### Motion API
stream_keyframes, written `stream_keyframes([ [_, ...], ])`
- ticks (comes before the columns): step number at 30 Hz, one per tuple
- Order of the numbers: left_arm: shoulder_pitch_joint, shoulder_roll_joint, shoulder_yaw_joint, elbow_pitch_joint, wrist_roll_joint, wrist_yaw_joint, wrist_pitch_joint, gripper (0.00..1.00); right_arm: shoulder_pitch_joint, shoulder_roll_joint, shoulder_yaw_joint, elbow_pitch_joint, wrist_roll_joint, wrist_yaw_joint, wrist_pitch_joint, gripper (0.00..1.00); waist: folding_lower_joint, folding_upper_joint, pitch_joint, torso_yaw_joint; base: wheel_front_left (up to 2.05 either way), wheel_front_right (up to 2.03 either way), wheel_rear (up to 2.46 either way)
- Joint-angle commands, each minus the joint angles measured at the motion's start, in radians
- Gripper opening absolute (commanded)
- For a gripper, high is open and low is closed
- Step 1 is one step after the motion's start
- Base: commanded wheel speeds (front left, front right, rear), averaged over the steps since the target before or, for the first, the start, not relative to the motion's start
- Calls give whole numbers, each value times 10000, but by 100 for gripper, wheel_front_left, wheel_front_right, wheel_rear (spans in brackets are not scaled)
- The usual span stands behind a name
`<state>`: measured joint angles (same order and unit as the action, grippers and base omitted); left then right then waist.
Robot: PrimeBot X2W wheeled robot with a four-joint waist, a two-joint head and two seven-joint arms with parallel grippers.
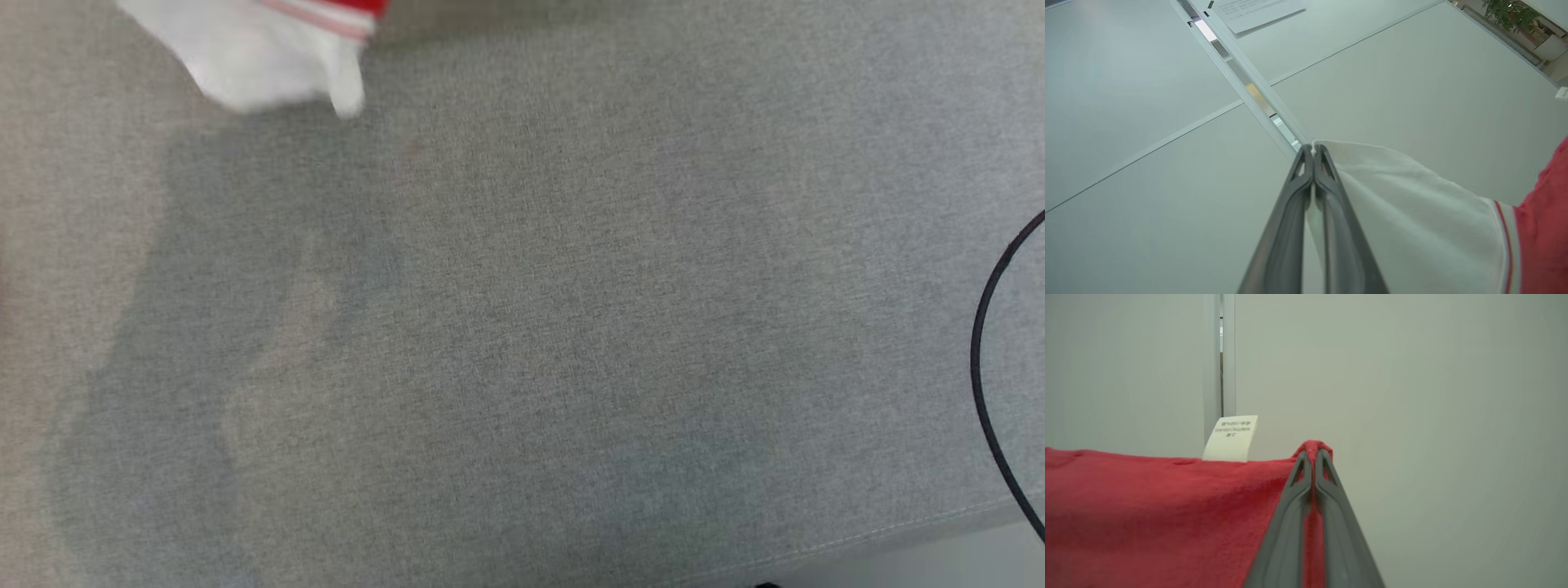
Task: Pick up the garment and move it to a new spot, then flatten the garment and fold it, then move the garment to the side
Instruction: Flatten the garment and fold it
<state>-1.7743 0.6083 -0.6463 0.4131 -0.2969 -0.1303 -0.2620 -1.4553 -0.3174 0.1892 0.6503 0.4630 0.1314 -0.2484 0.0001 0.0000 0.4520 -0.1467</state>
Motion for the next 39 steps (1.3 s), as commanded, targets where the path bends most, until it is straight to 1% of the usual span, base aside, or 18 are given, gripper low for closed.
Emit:
stream_keyframes([
  [1, -208, -102, 263, -238, 278, 50, -25, 0, -296, 61, -76, 133, -252, -14, -99, 0, -1, 0, 1736, -140, 0, 0, 0],
  [3, -154, -176, 719, -741, 540, 70, -14, 0, -538, 74, -165, 215, -555, -14, -160, 0, -1, 0, 2079, -42, 0, 0, 0],
  [5, 220, -270, 1115, -1225, 699, 53, -13, 0, -655, 42, -367, -39, -905, -14, -166, 0, -1, 0, 2375, 102, 0, 0, 0],
  [8, 1034, -327, 1562, -1792, 756, 22, -17, 0, -204, 181, -811, -444, -1236, -14, -171, 0, -1, 0, 2674, 331, 0, 0, 0],
  [13, 3104, -613, 2491, -2832, 660, 2, -22, 0, 778, 217, -1312, -1107, -1813, -14, -171, 0, -1, 0, 2776, 790, 0, 0, 0],
  [17, 4859, -796, 2887, -3608, 421, -5, -23, 0, 1775, 264, -1455, -1337, -1926, -16, -172, 0, -1, 0, 2539, 966, 0, 0, 0],
  [21, 6789, -778, 3176, -4578, 64, -8, -23, 0, 3198, 353, -1775, -1992, -1775, -14, -171, 0, -1, 0, 1889, 993, 0, 0, 0],
  [23, 7983, -740, 3172, -5055, -156, 2, -23, 0, 4109, 321, -1953, -2405, -1701, -14, -172, 0, -1, 0, 1405, 1005, 0, 0, 0],
  [25, 9244, -775, 3332, -5370, -500, 11, -23, 0, 5136, 295, -2248, -2844, -1643, -14, -172, 0, -1, 0, 856, 1027, 0, 0, 0],
  [26, 10460, -715, 3303, -5656, -676, 11, -23, 0, 6258, 320, -2497, -3190, -1600, -14, -172, 0, -1, 0, 294, 1046, 0, 0, 0],
  [28, 11726, -753, 3335, -5742, -833, 12, -25, 0, 7398, 324, -2687, -3453, -1647, -16, -172, 0, -1, 0, -290, 1044, 0, 0, 0],
  [33, 14472, -1163, 3662, -5932, -847, 11, -25, 0, 9851, 594, -3127, -3870, -1651, -16, -173, 0, -1, 0, -1365, 905, 0, 0, 0],
  [39, 17012, -1848, 4098, -5946, -411, 11, -25, 0, 11813, 711, -3179, -3806, -1938, -16, -173, 0, -1, 0, -2254, 759, 0, 0, 0],
])
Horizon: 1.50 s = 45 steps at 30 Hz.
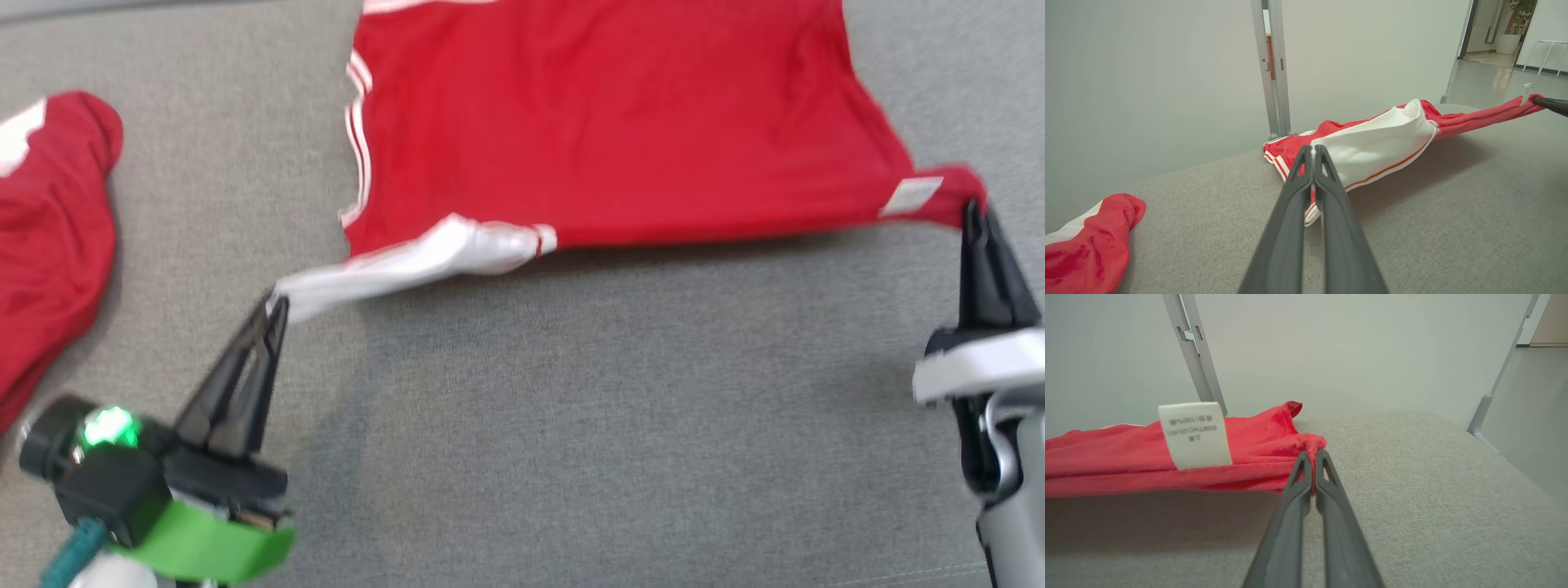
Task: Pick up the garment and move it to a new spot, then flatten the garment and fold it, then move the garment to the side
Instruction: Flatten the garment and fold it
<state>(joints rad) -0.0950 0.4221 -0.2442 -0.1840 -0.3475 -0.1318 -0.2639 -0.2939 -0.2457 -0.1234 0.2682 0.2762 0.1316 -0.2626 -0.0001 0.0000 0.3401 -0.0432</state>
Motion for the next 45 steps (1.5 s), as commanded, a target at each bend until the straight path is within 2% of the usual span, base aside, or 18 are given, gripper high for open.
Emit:
stream_keyframes([
  [1, 502, -45, 120, 16, 172, 26, -6, 0, 398, -10, -44, -8, -118, -18, -31, 0, 1, 0, -1204, -293, 0, 0, 0],
  [4, 1330, -296, 406, -25, 226, 26, -5, 0, 1009, 23, -141, -168, -57, -19, -31, 0, 1, 0, -1447, -309, 0, 0, 0],
  [10, 2046, -444, 477, -259, 398, 26, -6, 0, 1753, 56, -432, -548, 59, -19, -31, 0, 1, 0, -1773, -250, 0, 0, 0],
  [19, 1736, -453, 451, -658, 542, 25, -7, 0, 1611, -296, -367, -1087, 32, -19, -31, 0, 1, 0, -2278, -293, 0, 0, 0],
  [23, 1175, -142, 475, -1230, 586, 25, -7, 0, 1341, -626, -396, -1675, 46, -19, -31, 0, 1, 0, -2403, -295, 0, 0, 0],
  [27, -267, 889, 195, -1756, 524, 25, -7, 0, 517, -1292, -99, -2066, 239, -19, 91, 0, 1, 0, -2549, -368, 0, 0, 0],
  [32, -2770, 2391, -290, -1935, 82, 25, 200, 0, -1117, -2358, 556, -2417, 431, -18, 998, 0, 1, 0, -2327, -421, 0, 0, 0],
  [36, -4919, 3289, -926, -1562, -352, 25, 501, 0, -2708, -2917, 1104, -2280, 649, -18, 1755, 0, 1, 0, -2034, -448, 0, 0, 0],
  [39, -6394, 3751, -1571, -985, -664, 25, 710, 0, -3914, -3218, 1659, -1870, 741, -18, 2155, 0, 1, 0, -1733, -488, 0, 0, 0],
  [45, -9199, 4259, -3394, 536, -1444, 25, 1076, 0, -6231, -3185, 2834, -456, 691, -18, 2532, 0, 1, 0, -726, -600, 0, 0, 0],
])
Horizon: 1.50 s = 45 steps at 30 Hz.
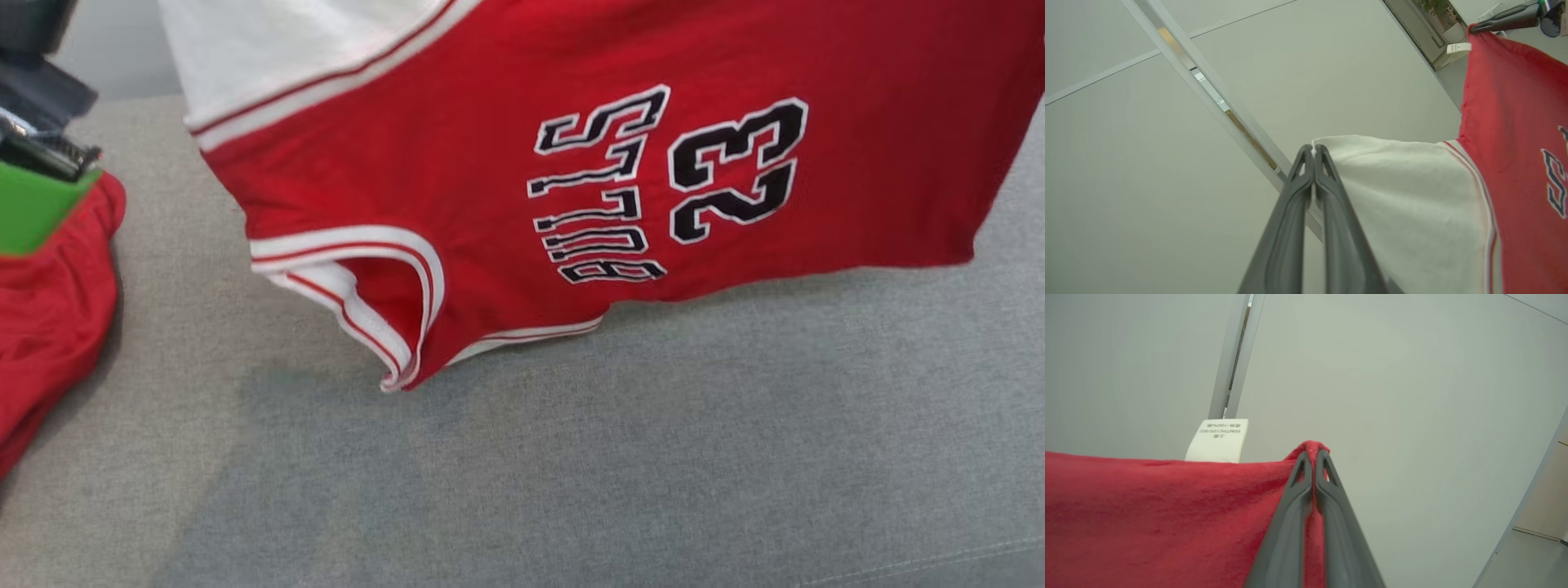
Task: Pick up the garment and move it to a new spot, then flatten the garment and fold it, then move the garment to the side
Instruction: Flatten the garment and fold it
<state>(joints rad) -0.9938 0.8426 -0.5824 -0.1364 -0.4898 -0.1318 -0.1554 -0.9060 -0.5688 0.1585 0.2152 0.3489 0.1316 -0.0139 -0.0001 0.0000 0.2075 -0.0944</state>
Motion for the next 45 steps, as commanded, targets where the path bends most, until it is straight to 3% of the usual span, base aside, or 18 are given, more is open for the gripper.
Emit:
stream_keyframes([
  [1, -787, 77, -406, 420, -132, 25, 2, 0, -530, 84, 239, 425, -118, -18, 61, 0, 1, 0, 846, -87, 0, 0, 0],
  [5, -3091, -147, -1695, 1743, -216, 25, -206, 0, -2214, 218, 768, 1719, -553, -18, 8, 0, 1, 0, 1985, -20, 0, 0, 0],
  [10, -6086, -870, -2625, 4167, 266, 25, -880, 0, -4427, 687, 912, 3441, -1397, -18, -552, 0, 1, 0, 3401, 67, 0, 0, 0],
  [14, -8230, -1626, -2173, 5696, 1496, 217, -1096, 0, -6236, 1287, 972, 4761, -2515, -18, -1587, 0, 1, 0, 4398, -128, 0, 0, 0],
  [20, -9279, -2173, -886, 4804, 2905, 651, -1080, 0, -7988, 2016, 245, 5581, -4267, -18, -2449, 0, 1, 0, 5450, -31, 0, 0, 0],
  [23, -8423, -2281, -143, 4013, 3104, 526, -1080, 0, -8187, 2269, -190, 5248, -5200, -18, -2510, 0, 1, 0, 5932, 291, 0, 0, 0],
  [30, -6062, -2255, 1055, 2953, 3055, 226, -1088, 0, -6895, 2705, -381, 4908, -5965, -20, -2514, 0, 1, 0, 6093, 580, 0, 0, 0],
  [40, -1682, -1550, 1622, 856, 2103, 16, -1089, 0, -4448, 3063, -425, 4065, -5161, -20, -2516, 0, 1, 0, 4785, 441, 0, 0, 0],
  [45, 1196, -1898, 1803, 344, 1502, 28, -1089, 0, -2286, 2844, -1032, 3527, -4483, -21, -2517, 0, 1, 0, 3440, 452, 0, 0, 0],
])
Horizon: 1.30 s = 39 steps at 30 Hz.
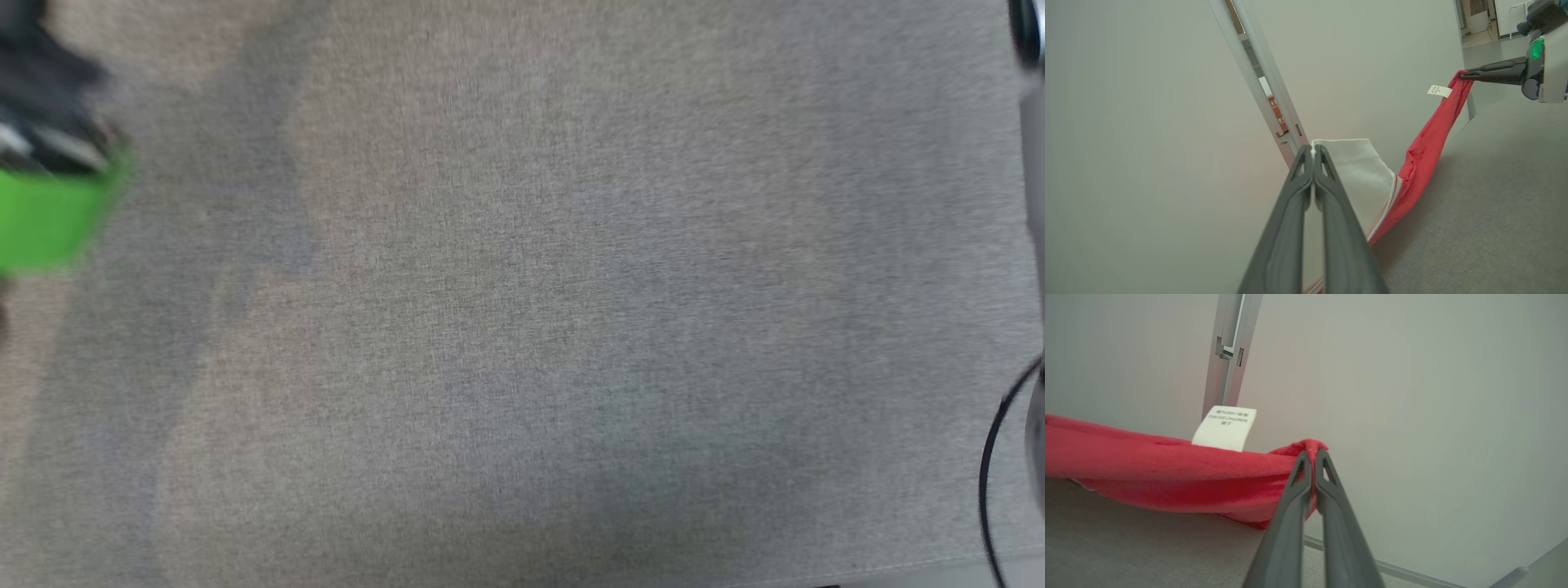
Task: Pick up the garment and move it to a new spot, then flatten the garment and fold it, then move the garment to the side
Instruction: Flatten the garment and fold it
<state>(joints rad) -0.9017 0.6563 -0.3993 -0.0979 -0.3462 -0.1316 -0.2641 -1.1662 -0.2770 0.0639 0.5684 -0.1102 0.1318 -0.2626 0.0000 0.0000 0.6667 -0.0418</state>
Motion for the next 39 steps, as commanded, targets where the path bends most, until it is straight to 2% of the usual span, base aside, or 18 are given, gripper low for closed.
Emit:
stream_keyframes([
  [1, 801, -161, 24, -124, 77, 26, -2, 0, 808, -17, -163, 5, 302, -20, -30, 0, 0, 0, -1472, -88, 0, 0, 0],
  [9, 4956, -1158, 840, -1085, -179, 25, -4, 0, 4256, 210, -318, -340, 2112, -22, -30, 0, 0, 0, -3679, -425, 0, 0, 0],
  [15, 7781, -2053, 1354, -1779, -1, 23, -4, 0, 6291, 17, -245, -950, 2634, -22, -31, 0, 0, 0, -4637, -467, 0, 0, 0],
  [19, 9087, -2532, 1373, -1776, -462, 24, -4, 0, 7480, 17, -549, -1543, 2683, -20, -31, 0, 0, 0, -4899, -379, 0, 0, 0],
  [25, 10170, -3053, 1156, -1648, -781, 24, -4, 0, 9063, 49, -963, -2242, 2524, -20, -31, 0, 0, 0, -5110, -138, 0, 0, 0],
  [31, 10628, -2785, 702, -1500, -926, 22, -4, 0, 10000, -31, -979, -2626, 2475, -20, -31, 0, 0, 0, -5187, -85, 0, 0, 0],
  [34, 10316, -2734, 592, -1236, -858, 22, -4, 0, 10033, -65, -964, -2479, 2417, -20, -31, 0, 0, 0, -5197, -115, 0, 0, 0],
  [39, 9447, -2828, 386, -471, -801, 22, -4, 0, 9504, 87, -904, -1518, 2269, -20, -31, 0, 0, 0, -5181, -214, 0, 0, 0],
])
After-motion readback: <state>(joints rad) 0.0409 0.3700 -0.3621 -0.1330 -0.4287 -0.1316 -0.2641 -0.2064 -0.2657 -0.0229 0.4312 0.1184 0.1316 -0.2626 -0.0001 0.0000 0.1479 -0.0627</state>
